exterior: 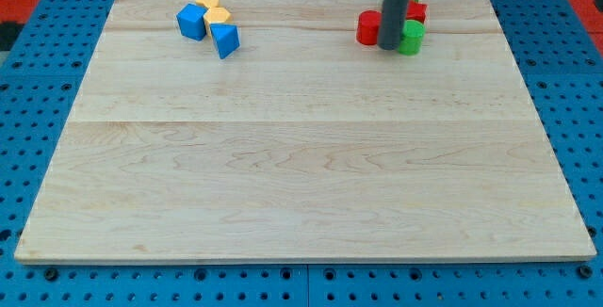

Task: Slide the red circle closer to the red star

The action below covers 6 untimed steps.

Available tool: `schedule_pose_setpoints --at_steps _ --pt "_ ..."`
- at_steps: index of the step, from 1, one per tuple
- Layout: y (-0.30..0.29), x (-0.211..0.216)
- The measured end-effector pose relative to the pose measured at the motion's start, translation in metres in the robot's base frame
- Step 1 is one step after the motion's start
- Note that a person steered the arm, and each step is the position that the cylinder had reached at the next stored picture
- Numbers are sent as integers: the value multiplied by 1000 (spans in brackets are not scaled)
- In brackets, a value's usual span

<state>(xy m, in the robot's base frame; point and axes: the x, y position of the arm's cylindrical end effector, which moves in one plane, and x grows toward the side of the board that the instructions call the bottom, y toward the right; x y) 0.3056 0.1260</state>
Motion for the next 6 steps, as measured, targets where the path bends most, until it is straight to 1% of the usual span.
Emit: schedule_pose_setpoints --at_steps 1,2,3,4,5,6 --pt "4 -2" --pt "-39 46" --pt "-56 34" --pt "-79 -5" --pt "-100 -16" --pt "-52 -29"
